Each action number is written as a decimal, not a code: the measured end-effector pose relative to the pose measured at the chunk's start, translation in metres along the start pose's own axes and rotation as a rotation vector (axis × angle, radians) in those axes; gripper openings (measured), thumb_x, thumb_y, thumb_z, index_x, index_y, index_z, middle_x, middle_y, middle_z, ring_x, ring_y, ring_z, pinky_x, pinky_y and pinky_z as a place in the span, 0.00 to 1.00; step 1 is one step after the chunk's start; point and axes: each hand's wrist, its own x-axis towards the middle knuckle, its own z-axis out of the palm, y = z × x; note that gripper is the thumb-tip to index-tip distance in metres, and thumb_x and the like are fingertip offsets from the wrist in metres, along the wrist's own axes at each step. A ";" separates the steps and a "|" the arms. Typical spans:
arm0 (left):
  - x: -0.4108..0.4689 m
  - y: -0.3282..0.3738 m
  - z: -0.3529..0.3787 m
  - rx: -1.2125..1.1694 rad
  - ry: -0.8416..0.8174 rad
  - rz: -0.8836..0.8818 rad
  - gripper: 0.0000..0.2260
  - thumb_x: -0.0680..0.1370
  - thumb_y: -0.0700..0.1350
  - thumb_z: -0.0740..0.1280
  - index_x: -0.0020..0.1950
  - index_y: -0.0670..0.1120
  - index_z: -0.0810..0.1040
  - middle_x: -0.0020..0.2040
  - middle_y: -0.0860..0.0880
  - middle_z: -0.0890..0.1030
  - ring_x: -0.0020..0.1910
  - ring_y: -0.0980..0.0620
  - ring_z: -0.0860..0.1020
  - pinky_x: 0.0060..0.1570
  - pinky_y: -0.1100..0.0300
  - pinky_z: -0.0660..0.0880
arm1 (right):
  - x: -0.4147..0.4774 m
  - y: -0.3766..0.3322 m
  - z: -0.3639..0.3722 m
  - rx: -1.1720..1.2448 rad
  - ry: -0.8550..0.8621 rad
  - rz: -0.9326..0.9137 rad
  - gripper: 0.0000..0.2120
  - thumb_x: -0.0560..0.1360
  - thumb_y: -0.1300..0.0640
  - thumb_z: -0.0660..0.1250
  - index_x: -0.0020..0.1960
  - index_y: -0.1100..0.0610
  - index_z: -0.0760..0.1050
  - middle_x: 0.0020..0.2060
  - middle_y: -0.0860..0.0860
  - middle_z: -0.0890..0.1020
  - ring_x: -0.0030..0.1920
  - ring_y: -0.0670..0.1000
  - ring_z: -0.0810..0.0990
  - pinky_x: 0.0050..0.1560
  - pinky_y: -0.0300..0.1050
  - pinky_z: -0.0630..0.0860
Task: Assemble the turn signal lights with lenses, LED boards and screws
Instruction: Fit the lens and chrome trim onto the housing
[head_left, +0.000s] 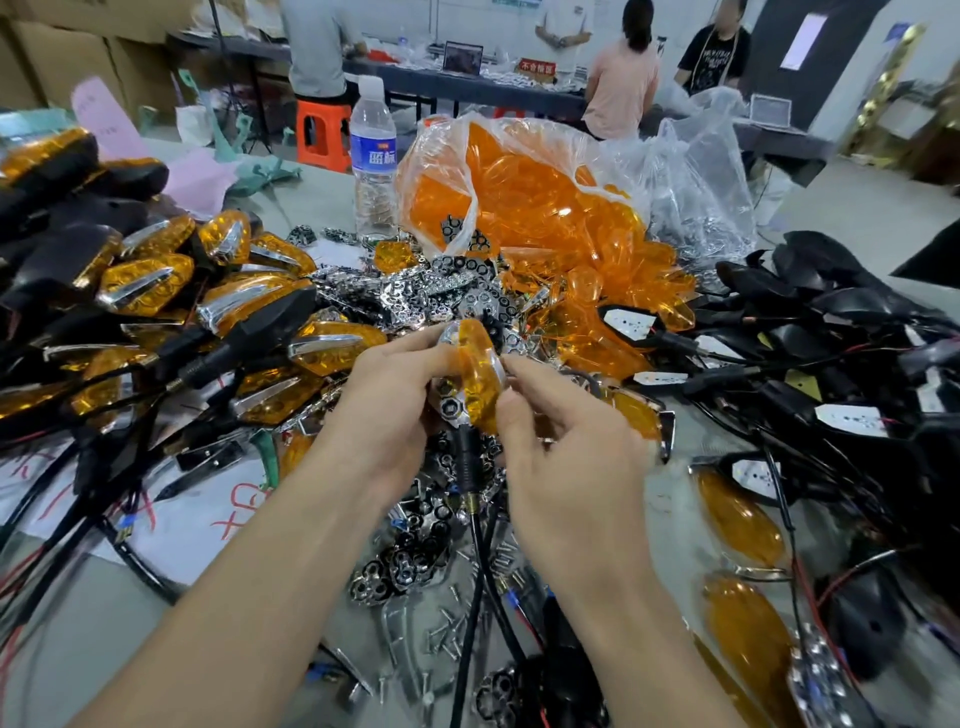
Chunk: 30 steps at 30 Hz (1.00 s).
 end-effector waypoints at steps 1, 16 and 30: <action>0.000 -0.001 0.000 0.014 0.016 0.001 0.08 0.76 0.34 0.70 0.53 0.41 0.87 0.41 0.45 0.87 0.35 0.54 0.84 0.31 0.64 0.78 | -0.001 -0.002 0.000 -0.007 -0.025 -0.005 0.15 0.81 0.54 0.69 0.63 0.37 0.81 0.45 0.38 0.85 0.44 0.43 0.83 0.42 0.33 0.78; 0.001 -0.014 0.005 0.177 0.086 0.136 0.06 0.80 0.42 0.73 0.51 0.52 0.88 0.46 0.52 0.89 0.44 0.56 0.86 0.43 0.63 0.82 | -0.004 -0.007 0.007 0.226 -0.028 0.149 0.19 0.74 0.54 0.77 0.59 0.35 0.83 0.46 0.33 0.86 0.49 0.40 0.85 0.52 0.43 0.83; 0.003 -0.008 -0.005 0.015 -0.159 -0.011 0.16 0.83 0.35 0.61 0.59 0.48 0.87 0.57 0.47 0.87 0.52 0.50 0.86 0.49 0.55 0.83 | -0.003 -0.001 0.006 0.102 0.052 0.192 0.17 0.73 0.58 0.76 0.57 0.39 0.84 0.41 0.42 0.87 0.42 0.50 0.86 0.46 0.55 0.84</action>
